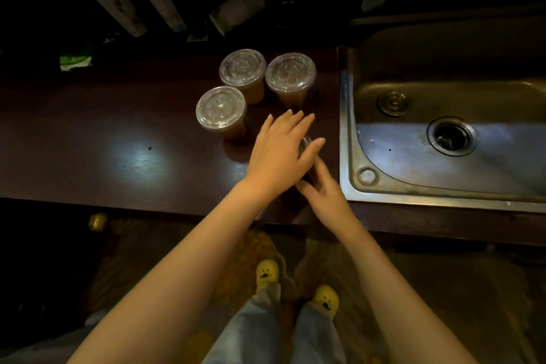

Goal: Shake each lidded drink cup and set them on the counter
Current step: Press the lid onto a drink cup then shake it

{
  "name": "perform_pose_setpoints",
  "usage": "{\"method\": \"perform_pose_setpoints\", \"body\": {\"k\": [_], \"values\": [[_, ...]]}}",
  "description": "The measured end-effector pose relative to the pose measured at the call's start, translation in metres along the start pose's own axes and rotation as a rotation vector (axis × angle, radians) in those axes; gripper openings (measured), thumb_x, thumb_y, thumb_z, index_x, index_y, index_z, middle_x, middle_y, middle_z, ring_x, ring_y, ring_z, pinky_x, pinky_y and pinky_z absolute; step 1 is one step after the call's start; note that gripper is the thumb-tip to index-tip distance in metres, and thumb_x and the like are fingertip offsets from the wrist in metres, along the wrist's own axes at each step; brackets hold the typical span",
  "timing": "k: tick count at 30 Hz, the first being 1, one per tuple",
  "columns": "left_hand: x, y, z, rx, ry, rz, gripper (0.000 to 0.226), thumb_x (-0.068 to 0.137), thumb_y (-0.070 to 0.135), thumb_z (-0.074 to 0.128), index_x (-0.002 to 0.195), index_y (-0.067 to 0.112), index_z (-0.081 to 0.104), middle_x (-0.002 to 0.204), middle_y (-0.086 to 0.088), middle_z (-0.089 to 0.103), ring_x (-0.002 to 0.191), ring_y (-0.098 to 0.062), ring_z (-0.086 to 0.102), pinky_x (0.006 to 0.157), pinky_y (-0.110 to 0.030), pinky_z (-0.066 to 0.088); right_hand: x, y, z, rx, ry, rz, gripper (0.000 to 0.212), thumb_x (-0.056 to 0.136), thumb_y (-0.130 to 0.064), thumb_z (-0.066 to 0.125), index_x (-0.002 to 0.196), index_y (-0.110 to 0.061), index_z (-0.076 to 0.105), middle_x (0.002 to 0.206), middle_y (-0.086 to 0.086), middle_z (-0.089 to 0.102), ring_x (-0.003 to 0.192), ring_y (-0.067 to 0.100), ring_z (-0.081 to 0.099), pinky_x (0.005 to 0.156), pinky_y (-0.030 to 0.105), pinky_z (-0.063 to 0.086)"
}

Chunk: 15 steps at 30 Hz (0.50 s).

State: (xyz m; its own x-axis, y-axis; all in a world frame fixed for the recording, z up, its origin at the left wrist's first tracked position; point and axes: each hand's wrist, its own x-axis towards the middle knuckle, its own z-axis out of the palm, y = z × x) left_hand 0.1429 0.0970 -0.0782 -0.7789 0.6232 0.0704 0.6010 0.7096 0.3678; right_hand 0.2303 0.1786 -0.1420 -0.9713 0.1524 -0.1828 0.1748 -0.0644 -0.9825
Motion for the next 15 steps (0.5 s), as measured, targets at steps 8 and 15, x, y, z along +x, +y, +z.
{"method": "perform_pose_setpoints", "body": {"k": [8, 15], "values": [[0.002, -0.006, 0.011, 0.092, 0.076, -0.019, 0.058, 0.088, 0.051, 0.032, 0.133, 0.020, 0.053, 0.140, 0.001, 0.051, 0.134, -0.014, 0.040, 0.108, -0.032, 0.027, 0.022, -0.018, -0.016, -0.171, -0.208, -0.004, 0.084, 0.085, -0.017, 0.066, 0.149, -0.020, 0.012, 0.156, -0.002, 0.020, 0.142, 0.009, 0.019, 0.116, 0.030, 0.023], [0.003, -0.006, 0.009, 0.114, 0.061, 0.027, 0.061, 0.088, 0.050, 0.026, 0.133, 0.018, 0.053, 0.138, 0.000, 0.053, 0.133, -0.015, 0.042, 0.106, -0.032, 0.028, 0.022, -0.016, -0.015, -0.181, -0.154, -0.033, 0.081, 0.083, -0.017, 0.069, 0.147, -0.020, 0.020, 0.137, -0.016, 0.035, 0.126, -0.002, 0.028, 0.096, 0.007, 0.030]]}}
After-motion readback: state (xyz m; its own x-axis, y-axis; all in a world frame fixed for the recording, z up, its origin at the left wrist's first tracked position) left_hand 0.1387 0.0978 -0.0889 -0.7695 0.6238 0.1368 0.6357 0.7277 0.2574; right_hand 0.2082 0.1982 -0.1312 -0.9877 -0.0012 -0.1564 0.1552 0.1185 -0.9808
